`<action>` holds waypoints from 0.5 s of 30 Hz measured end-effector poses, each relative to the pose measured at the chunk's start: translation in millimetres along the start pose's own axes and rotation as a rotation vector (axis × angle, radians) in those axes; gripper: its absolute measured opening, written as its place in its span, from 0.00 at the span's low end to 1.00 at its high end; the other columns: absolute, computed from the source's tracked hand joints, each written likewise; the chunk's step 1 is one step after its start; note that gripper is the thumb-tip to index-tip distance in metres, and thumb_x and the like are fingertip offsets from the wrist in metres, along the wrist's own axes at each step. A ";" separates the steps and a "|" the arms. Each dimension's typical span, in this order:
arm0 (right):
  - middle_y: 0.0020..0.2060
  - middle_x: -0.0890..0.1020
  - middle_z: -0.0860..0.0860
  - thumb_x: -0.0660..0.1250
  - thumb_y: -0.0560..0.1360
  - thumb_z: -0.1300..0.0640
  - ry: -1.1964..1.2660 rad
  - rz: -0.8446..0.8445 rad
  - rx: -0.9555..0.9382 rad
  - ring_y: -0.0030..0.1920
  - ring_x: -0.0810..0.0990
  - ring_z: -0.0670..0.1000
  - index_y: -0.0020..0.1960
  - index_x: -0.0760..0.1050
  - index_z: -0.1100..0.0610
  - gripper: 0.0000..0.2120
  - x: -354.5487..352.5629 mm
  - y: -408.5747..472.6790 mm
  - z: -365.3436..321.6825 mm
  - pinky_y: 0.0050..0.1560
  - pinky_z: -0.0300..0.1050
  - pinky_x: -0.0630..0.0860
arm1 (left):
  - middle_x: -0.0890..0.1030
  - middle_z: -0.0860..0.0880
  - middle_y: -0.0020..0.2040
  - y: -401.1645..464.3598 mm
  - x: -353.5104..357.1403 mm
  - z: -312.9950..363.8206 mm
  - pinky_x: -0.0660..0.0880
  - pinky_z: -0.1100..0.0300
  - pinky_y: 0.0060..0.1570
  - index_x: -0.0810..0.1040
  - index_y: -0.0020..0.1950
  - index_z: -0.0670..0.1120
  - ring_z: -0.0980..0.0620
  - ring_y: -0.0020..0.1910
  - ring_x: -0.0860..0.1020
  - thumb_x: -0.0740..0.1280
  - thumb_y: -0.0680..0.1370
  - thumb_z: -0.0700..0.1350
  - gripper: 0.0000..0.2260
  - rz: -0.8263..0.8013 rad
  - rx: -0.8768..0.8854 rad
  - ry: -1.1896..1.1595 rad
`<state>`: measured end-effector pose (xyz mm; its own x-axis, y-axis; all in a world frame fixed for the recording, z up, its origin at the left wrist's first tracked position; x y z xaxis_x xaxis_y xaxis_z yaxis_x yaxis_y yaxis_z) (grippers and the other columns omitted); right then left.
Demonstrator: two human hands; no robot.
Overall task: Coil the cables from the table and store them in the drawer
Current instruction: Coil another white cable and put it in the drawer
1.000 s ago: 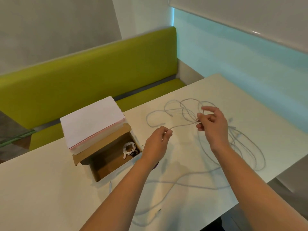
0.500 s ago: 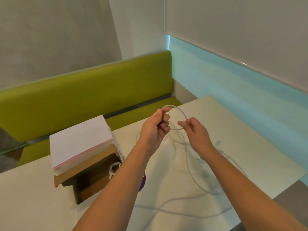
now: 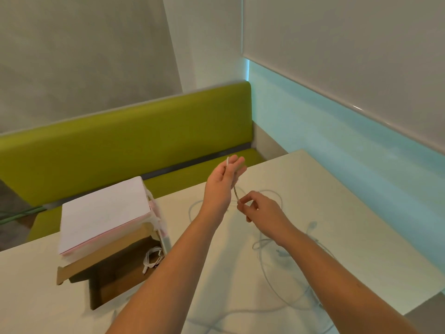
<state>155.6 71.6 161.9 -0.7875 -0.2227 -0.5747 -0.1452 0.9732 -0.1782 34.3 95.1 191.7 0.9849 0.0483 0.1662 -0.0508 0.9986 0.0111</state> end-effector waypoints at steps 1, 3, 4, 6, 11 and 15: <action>0.38 0.79 0.48 0.63 0.79 0.46 -0.035 -0.013 -0.008 0.39 0.78 0.46 0.54 0.76 0.50 0.09 -3.6 1.8 0.0 0.42 0.42 0.74 | 0.79 0.53 0.65 0.8 0.2 -5.7 0.72 0.59 0.65 0.75 0.63 0.51 0.59 0.59 0.80 0.60 0.83 0.49 0.10 -0.005 0.011 0.070; 0.36 0.78 0.45 0.66 0.77 0.45 -0.112 -0.003 -0.037 0.39 0.77 0.45 0.51 0.80 0.50 0.10 -14.6 4.3 -0.5 0.41 0.42 0.73 | 0.78 0.56 0.65 1.0 -0.1 -17.2 0.72 0.63 0.63 0.77 0.65 0.49 0.60 0.59 0.80 0.60 0.83 0.49 0.13 -0.028 0.030 0.216; 0.37 0.78 0.44 0.67 0.76 0.44 -0.140 0.003 -0.051 0.39 0.76 0.45 0.48 0.81 0.51 0.11 -20.3 5.0 -1.8 0.41 0.42 0.72 | 0.79 0.57 0.63 0.6 -1.0 -21.5 0.72 0.67 0.59 0.77 0.64 0.48 0.60 0.58 0.80 0.60 0.83 0.49 0.13 -0.042 0.031 0.282; 0.36 0.79 0.44 0.67 0.75 0.43 -0.138 -0.011 -0.061 0.38 0.76 0.46 0.43 0.82 0.52 0.13 -33.5 6.3 -4.5 0.40 0.43 0.71 | 0.82 0.56 0.57 -1.1 -0.4 -28.6 0.73 0.72 0.53 0.76 0.66 0.49 0.62 0.56 0.80 0.58 0.84 0.48 0.13 -0.078 0.022 0.404; 0.32 0.78 0.48 0.67 0.75 0.50 -0.005 -0.109 -0.033 0.35 0.75 0.48 0.39 0.82 0.56 0.12 -59.7 7.3 -10.9 0.39 0.48 0.74 | 0.85 0.53 0.47 -2.6 -0.5 -38.3 0.73 0.57 0.50 0.78 0.55 0.49 0.56 0.50 0.81 0.57 0.84 0.50 0.11 -0.145 0.014 0.673; 0.32 0.76 0.42 0.62 0.77 0.60 0.120 -0.065 -0.058 0.34 0.72 0.43 0.47 0.84 0.55 0.12 -76.6 10.5 -7.2 0.36 0.37 0.68 | 0.83 0.49 0.32 -4.8 1.3 -35.7 0.71 0.57 0.43 0.77 0.46 0.44 0.53 0.34 0.79 0.56 0.83 0.47 0.13 -0.194 -0.093 0.604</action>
<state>210.1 99.3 209.8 -0.8409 -0.2802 -0.4630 -0.2294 0.9594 -0.1638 41.7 91.1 156.6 0.8960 -0.1580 -0.4150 0.1253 0.9865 -0.1051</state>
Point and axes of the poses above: each hand's wrist, its own y-axis towards the middle knuckle, its own x-axis out of the palm, z = x × y, the point moved 1 cm from there along y, towards the middle knuckle
